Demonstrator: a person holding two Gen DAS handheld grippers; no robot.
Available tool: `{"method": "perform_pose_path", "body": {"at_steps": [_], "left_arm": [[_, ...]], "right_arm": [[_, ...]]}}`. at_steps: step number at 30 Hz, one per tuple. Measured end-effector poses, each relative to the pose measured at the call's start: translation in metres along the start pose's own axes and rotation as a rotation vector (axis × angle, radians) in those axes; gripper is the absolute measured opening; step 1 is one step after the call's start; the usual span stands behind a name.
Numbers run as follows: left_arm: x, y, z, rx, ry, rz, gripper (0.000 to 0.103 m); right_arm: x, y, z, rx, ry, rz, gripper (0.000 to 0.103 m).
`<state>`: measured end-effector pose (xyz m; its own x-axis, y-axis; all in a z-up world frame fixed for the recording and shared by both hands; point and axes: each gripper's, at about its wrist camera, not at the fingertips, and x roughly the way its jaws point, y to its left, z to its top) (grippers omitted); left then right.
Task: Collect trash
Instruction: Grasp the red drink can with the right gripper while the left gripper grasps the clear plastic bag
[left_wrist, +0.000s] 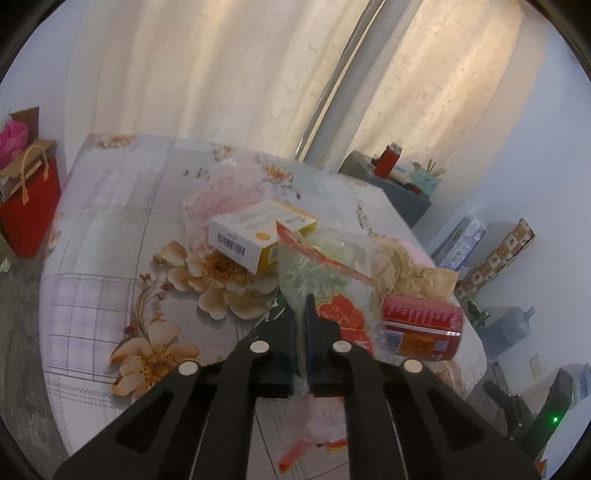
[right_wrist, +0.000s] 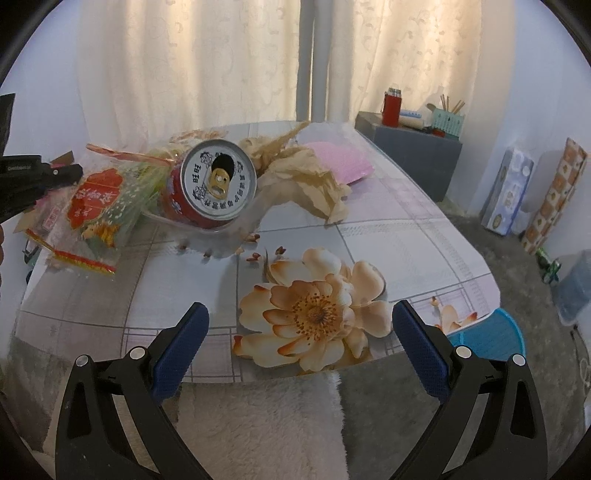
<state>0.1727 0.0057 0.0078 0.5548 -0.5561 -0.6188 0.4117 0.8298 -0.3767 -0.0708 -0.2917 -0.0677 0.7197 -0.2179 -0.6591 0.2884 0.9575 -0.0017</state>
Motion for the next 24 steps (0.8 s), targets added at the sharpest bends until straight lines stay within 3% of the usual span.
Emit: {"method": "perform_pose_path", "body": {"at_steps": [6,12,15,24], "left_arm": [[-0.038,-0.012,-0.004,0.037,-0.067,-0.1,0.001],[-0.064,0.0,-0.02,-0.019,-0.035,-0.211,0.001],[-0.066,0.011,-0.038,-0.063,-0.002,-0.215,0.001],[-0.061,0.033,-0.079,-0.162,0.065,-0.214,0.001]], "right_arm": [[-0.015,-0.003,0.006,-0.006,-0.037,-0.003,0.095],[-0.035,-0.01,0.022,-0.025,-0.123,0.008,0.095],[-0.038,-0.013,0.032,-0.029,-0.14,0.032,0.095],[-0.035,-0.003,0.083,-0.063,-0.153,0.229,0.095]]}}
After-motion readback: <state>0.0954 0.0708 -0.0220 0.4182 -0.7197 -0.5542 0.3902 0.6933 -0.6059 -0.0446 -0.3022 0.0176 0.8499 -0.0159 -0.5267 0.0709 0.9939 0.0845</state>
